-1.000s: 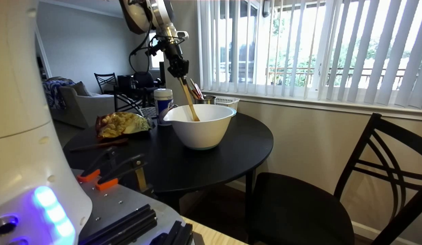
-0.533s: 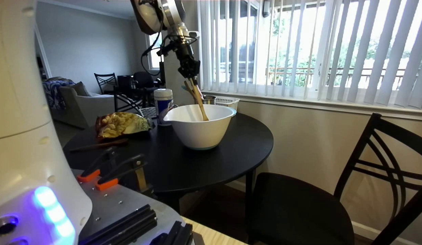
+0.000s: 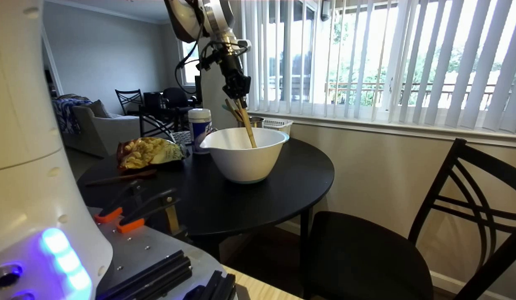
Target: Use the wooden spoon to stir the contents in the white bowl.
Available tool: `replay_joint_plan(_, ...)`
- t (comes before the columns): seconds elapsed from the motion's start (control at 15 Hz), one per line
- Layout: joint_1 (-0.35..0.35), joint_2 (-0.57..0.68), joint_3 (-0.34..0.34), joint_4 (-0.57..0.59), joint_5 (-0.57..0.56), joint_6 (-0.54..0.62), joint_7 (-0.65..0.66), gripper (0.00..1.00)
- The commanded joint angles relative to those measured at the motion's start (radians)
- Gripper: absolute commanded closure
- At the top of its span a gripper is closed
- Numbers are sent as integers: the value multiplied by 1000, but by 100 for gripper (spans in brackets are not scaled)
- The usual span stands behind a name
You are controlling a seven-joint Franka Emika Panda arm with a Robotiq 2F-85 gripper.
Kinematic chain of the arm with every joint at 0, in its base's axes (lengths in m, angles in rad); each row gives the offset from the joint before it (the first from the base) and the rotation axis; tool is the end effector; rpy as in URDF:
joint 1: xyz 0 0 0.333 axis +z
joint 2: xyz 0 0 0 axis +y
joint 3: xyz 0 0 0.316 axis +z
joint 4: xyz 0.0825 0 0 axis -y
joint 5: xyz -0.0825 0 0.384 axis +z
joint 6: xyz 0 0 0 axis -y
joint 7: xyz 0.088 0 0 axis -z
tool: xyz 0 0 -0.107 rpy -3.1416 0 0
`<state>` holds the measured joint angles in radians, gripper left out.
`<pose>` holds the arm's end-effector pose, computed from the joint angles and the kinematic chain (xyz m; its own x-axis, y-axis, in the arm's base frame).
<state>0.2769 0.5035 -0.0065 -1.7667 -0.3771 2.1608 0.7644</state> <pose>0.6295 0.1596 0.2721 0.9645 -0.2459 0.0962 -0.2637 -0.9160 0.3022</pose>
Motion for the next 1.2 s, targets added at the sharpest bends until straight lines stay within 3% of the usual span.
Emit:
replay_joint_plan(0.0,-10,-92,-5,-124,26,-11,-8,97)
replay_joint_plan(0.2,-18,-131,6,-176,45,-7,-30,97)
replay_joint_plan(0.6,-43,-170,61,-245,123,67,-219,97)
replay_joint_plan(1.13,-32,-156,107,-224,199,83,-393,97)
